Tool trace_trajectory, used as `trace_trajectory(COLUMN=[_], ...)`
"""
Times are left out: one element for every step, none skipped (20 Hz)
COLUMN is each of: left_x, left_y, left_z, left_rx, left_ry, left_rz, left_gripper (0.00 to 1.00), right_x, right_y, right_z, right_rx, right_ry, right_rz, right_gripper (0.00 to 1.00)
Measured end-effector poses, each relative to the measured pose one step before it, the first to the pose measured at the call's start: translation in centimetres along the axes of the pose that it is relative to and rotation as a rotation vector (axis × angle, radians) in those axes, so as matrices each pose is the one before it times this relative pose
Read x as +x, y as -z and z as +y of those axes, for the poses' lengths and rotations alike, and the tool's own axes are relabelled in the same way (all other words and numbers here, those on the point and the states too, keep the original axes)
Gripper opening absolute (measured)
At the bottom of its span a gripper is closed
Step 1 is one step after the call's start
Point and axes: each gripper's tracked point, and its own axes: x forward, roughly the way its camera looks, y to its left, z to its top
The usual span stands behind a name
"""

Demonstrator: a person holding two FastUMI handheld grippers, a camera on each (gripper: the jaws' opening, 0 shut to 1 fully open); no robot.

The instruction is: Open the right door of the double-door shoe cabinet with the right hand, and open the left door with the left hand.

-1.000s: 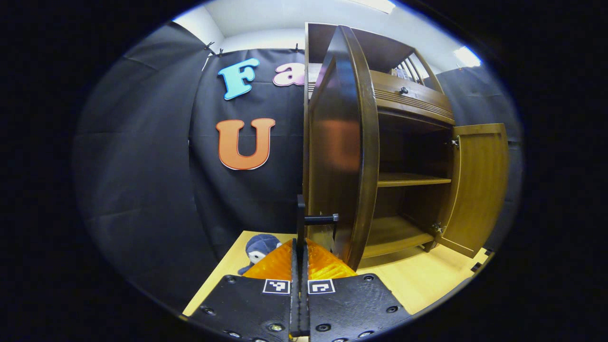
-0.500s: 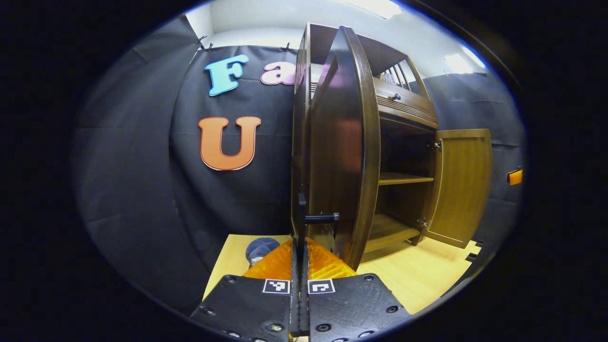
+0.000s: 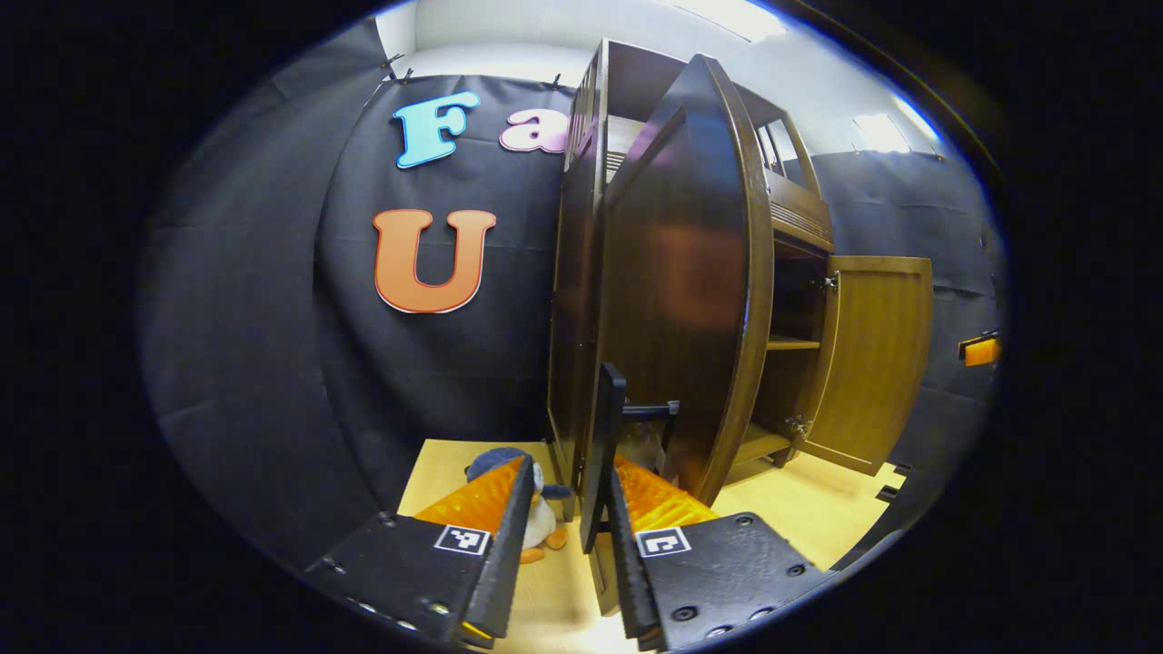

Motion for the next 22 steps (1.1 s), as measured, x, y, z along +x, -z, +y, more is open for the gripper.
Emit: trace_trajectory(left_x=[-0.371,-0.288,-0.342,-0.644,-0.713,-0.835,-0.832,-0.845,-0.964,-1.032,-0.884,-0.975,-0.932,-0.897,-0.587,-0.645,-0.386,-0.515,-0.398,-0.161,0.057,-0.148], left_y=[0.082,0.312,0.355,0.076,-0.21,-0.31,-0.277,-0.395,-0.678,-0.701,-1.18,-1.098,-0.931,-1.213,-0.861,-0.958,-1.262,-1.041,-1.227,-1.066,-0.575,-0.534], left_z=[0.404,0.171,0.348,0.287,0.175,0.204,0.45,0.39,0.693,0.185,-0.156,-0.451,-0.752,-0.743,-0.814,-0.827,-1.006,-1.055,-0.89,-1.065,-1.216,-1.232], left_rx=[0.0025,-0.00679,-0.00395,-0.00484,-0.00382,-0.00505,-0.00425,0.00168,0.01366,0.02294,0.01721,0.01346,0.00755,-0.00054,-0.0032,-0.00284,-0.00197,-0.00067,-0.00186,-0.0018,-0.0016,0.00131], left_ry=[-0.01721,-0.01026,-0.01664,-0.0175,-0.01899,-0.02647,-0.03747,-0.04343,-0.06269,-0.04362,-0.03566,-0.01541,-0.01533,-0.01177,-0.0052,-0.00662,0.00283,-0.00147,-0.00162,-0.00522,0.00487,0.00012], left_rz=[-0.00088,0.00563,0.00904,0.00126,-0.00815,-0.00447,-0.00827,-0.00434,-0.01185,-0.00946,-0.01505,-0.00855,-0.00643,-0.00934,0.0017,0.0013,-0.00945,-0.00095,-0.015,-0.00804,-0.00187,-0.00352], left_gripper=[0.53,0.62,0.71,0.81,0.75,0.91,0.92,0.92,0.94,0.94,0.94,0.94,0.95,0.95,0.95,0.95,0.95,0.95,1.0,1.0,0.95,0.95], right_x=[0.042,0.181,0.062,0.085,0.134,0.135,0.187,0.172,0.155,0.195,0.115,0.168,0.212,0.146,0.053,0.098,0.044,0.056,0.016,0.039,0.018,0.049], right_y=[0.056,-0.048,-0.011,-0.077,-0.17,-0.145,-0.051,-0.268,-0.121,-0.177,-0.256,-0.257,-0.19,-0.236,-0.133,-0.244,-0.273,-0.29,-0.252,-0.337,-0.32,-0.301], right_z=[0.035,0.035,0.008,-0.004,-0.047,0.006,-0.037,-0.062,-0.141,-0.09,-0.065,-0.152,-0.094,-0.14,-0.152,-0.219,-0.132,-0.152,-0.255,-0.332,-0.332,-0.4], right_rx=[-0.00103,-0.00166,-0.00046,0.00023,0.00256,0.00186,0.0014,-0.00022,-0.00151,-0.00053,0.00205,0.00316,0.00166,0.00032,0.00183,0.00299,0.00368,0.00413,0.00499,0.0059,0.00596,0.00784], right_ry=[-0.00352,-0.0031,-0.00229,-0.0033,-0.00106,-0.00256,-0.00182,0.00017,0.00295,0.00114,0.00135,0.00155,0.00203,0.00129,0.00595,0.0053,0.00187,0.00301,0.00684,0.00669,0.00873,0.01135], right_rz=[0.00012,0.00127,-0.00059,-0.00086,-0.00489,-0.00147,-0.00271,-0.00639,-0.00387,-0.00365,-0.00595,-0.00856,-0.00624,-0.00655,-0.0073,-0.00783,-0.00959,-0.00816,-0.00914,-0.01022,-0.00826,-0.0077], right_gripper=[1.0,1.0,1.0,1.0,1.0,1.0,1.0,1.0,1.0,1.0,1.0,1.0,1.0,1.0,1.0,1.0,1.0,1.0,1.0,0.99,1.0,1.0])
